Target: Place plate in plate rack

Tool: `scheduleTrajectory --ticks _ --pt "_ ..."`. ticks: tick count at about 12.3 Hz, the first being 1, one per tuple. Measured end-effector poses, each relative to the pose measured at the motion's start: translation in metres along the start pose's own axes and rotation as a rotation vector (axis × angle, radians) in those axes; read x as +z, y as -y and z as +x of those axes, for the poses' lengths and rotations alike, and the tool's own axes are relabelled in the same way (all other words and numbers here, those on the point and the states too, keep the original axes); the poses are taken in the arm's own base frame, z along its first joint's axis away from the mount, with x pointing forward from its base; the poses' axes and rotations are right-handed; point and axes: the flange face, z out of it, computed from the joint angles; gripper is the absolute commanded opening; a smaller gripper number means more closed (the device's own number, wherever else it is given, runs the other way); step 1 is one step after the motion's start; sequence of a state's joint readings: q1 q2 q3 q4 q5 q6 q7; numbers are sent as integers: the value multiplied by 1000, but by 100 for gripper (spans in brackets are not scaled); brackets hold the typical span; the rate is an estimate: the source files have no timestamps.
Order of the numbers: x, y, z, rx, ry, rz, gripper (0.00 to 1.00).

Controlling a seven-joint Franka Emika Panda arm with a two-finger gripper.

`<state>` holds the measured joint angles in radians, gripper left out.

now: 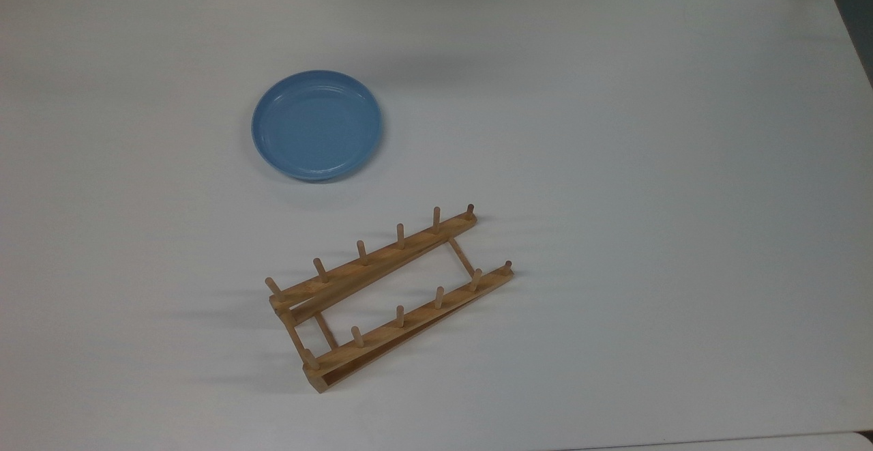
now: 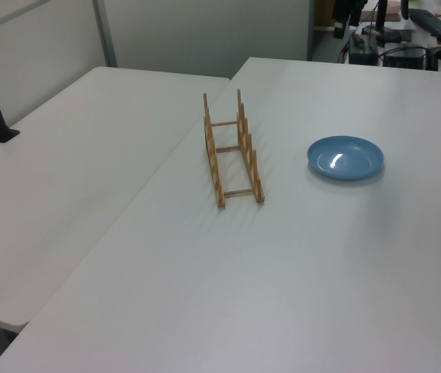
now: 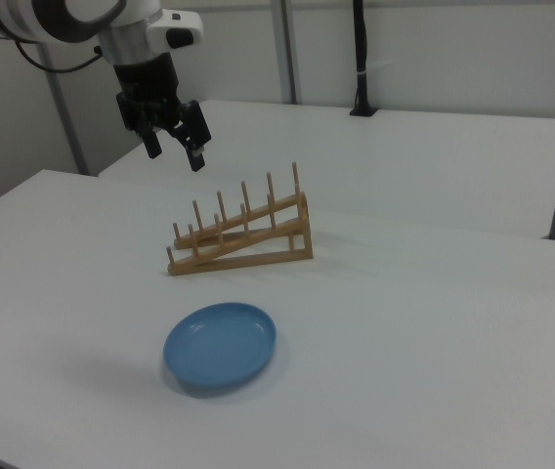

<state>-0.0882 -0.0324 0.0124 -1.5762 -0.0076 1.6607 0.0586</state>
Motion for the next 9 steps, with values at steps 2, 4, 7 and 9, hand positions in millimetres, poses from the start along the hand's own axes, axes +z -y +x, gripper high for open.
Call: scheduleTrajectory --ticks 2,4,7,9 --pt "0 0 0 0 0 0 100" --pt "-1 -2 0 2 -1 0 100" --pt "1 -3 0 -66 1 -1 100" --pt "6 -5 -1 -177 18 -2 100"
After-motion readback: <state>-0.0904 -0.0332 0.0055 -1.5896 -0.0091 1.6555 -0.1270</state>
